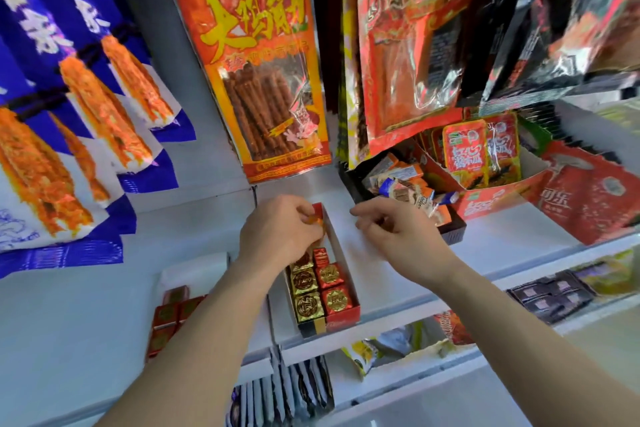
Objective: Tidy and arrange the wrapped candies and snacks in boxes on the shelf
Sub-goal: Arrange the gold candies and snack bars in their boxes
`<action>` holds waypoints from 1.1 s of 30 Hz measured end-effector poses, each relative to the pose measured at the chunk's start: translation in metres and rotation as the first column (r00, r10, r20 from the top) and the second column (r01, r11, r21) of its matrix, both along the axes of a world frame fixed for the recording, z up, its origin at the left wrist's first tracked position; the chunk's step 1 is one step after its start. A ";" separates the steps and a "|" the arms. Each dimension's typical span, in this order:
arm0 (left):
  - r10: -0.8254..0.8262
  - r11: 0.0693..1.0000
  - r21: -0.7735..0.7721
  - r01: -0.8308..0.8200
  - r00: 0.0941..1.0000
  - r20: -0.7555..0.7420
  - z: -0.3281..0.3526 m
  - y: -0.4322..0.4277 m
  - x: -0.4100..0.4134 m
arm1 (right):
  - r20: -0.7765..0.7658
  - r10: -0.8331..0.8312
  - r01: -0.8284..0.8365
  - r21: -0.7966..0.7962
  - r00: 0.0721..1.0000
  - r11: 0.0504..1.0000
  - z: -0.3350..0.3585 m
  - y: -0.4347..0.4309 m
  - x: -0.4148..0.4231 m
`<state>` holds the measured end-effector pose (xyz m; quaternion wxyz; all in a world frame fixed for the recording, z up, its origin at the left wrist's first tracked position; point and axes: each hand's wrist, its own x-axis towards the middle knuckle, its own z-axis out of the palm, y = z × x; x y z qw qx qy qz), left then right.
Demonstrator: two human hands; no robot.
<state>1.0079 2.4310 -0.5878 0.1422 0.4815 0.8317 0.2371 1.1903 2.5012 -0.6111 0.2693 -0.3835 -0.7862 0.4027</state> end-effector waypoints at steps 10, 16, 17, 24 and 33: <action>-0.206 0.962 0.221 0.162 0.958 0.198 0.004 -0.015 -0.004 | -0.123 -0.004 -0.002 -0.049 0.992 0.999 0.003 -0.001 -0.007; -0.287 0.937 -0.299 0.178 0.882 -0.374 0.002 -0.007 0.003 | -0.153 -0.075 0.058 -0.112 0.985 0.992 -0.007 0.002 0.006; -0.291 0.932 -0.319 0.171 0.877 -0.382 0.003 -0.005 0.004 | -0.155 -0.070 0.054 -0.108 0.985 0.993 -0.007 0.002 0.006; -0.274 0.943 -0.244 0.225 0.943 -0.188 0.001 -0.005 -0.002 | -0.154 -0.062 0.045 -0.111 0.986 0.993 -0.009 0.003 0.009; -0.376 0.921 -0.117 0.372 0.927 -0.011 -0.003 -0.014 -0.014 | -0.166 -0.086 0.065 -0.132 0.982 0.989 -0.007 0.001 0.008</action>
